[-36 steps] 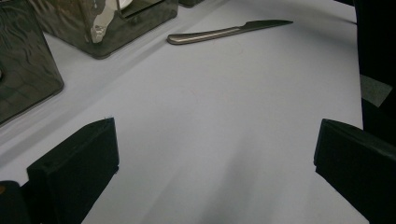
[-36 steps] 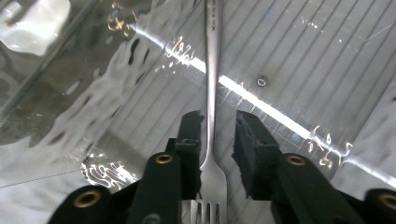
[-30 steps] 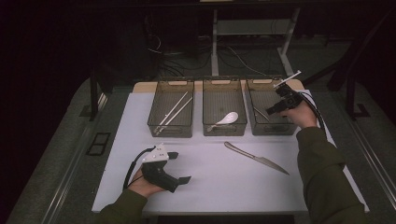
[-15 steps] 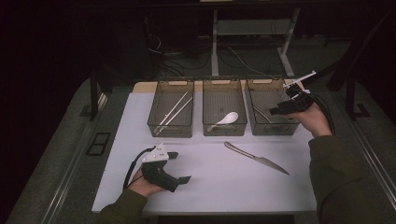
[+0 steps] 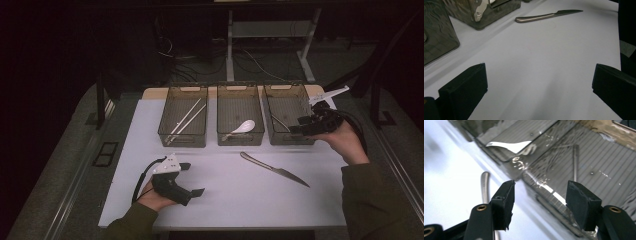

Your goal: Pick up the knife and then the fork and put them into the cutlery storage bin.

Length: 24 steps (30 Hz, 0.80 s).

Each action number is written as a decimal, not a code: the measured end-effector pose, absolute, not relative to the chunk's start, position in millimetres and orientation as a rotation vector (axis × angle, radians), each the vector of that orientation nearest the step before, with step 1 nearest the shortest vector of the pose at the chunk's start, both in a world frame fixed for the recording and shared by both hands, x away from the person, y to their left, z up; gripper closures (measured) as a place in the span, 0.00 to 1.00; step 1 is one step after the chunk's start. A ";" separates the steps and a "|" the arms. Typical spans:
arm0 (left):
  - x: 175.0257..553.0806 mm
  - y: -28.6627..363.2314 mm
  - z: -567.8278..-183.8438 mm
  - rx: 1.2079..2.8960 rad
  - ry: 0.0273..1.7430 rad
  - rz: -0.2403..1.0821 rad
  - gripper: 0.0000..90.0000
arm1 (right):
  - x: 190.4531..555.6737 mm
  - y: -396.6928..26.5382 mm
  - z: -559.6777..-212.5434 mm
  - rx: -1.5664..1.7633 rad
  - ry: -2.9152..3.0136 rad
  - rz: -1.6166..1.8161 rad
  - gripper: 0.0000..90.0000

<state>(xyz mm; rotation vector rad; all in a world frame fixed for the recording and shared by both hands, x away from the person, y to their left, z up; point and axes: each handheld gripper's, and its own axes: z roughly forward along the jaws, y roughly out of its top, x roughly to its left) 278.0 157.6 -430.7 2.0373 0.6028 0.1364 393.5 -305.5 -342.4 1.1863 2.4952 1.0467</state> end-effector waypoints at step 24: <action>278.0 158.1 -430.6 2.035 0.604 0.141 0.00 | 342.6 -276.8 -373.9 1.026 2.616 0.986 0.55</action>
